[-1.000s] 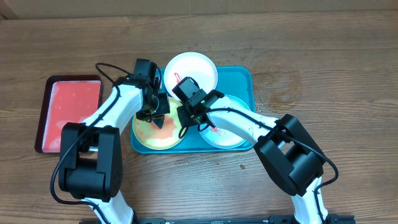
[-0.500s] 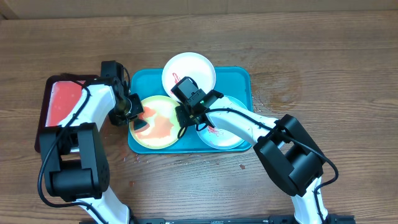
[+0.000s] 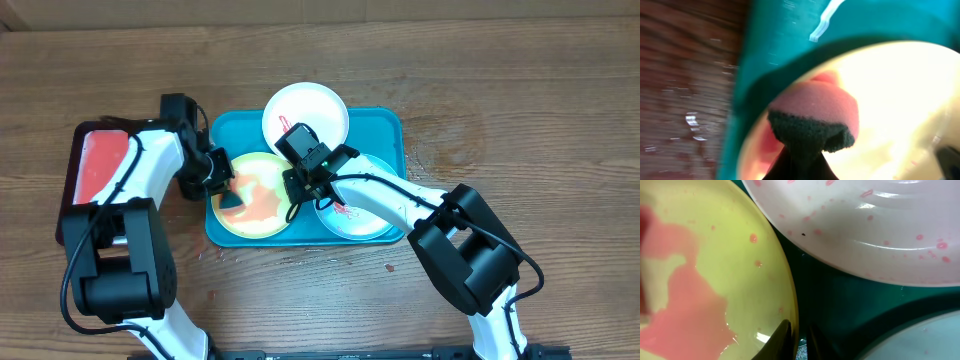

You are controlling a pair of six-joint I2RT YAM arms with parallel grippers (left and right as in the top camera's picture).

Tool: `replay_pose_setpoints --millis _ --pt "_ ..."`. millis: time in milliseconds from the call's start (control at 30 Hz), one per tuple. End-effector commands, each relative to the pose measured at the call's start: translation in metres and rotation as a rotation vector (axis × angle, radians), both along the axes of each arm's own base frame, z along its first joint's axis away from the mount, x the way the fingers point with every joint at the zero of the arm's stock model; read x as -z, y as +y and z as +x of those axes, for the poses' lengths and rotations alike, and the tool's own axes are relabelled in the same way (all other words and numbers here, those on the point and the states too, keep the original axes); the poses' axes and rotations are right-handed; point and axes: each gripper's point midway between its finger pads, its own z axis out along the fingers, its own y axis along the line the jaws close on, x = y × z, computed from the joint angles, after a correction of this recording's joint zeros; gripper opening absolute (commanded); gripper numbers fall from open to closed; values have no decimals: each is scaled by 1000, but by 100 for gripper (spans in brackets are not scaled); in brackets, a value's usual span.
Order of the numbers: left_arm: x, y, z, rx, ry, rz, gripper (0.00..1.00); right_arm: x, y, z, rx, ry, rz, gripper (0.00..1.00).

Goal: Clean dirty plates on tray and stack at the side
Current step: 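Move the sponge with the left gripper back over the red tray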

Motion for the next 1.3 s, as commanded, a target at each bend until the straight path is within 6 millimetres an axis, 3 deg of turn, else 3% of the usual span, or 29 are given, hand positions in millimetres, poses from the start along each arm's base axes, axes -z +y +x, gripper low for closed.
replay_pose_setpoints --millis 0,167,267,333,500,567,667,767,933,1067,1267 --pt "10 -35 -11 86 21 -87 4 1 -3 8 18 -13 -8 12" --pt "24 -55 -18 107 18 -89 4 1 -3 7 17 -12 -10 11" --pt "29 -52 -22 107 26 -72 4 2 -5 6 17 -7 -15 11" --pt "31 -39 -21 94 28 -17 4 2 -5 5 17 -4 -18 11" --pt "35 31 -24 20 56 325 4 2 -5 5 18 -4 -19 11" --pt "31 47 -26 -21 69 408 4 2 -5 5 17 -4 -19 11" --pt "24 50 -18 -28 50 426 4 2 -4 7 18 -9 -13 11" --pt "9 47 -6 -32 28 425 4 1 -2 8 16 -15 -7 9" --pt "-32 46 10 -76 22 420 4 0 0 7 12 -14 3 5" --pt "-63 32 19 -91 16 332 4 -6 12 12 1 -43 43 4" --pt "-103 36 36 -120 -45 314 4 -38 25 19 -36 -75 49 4"
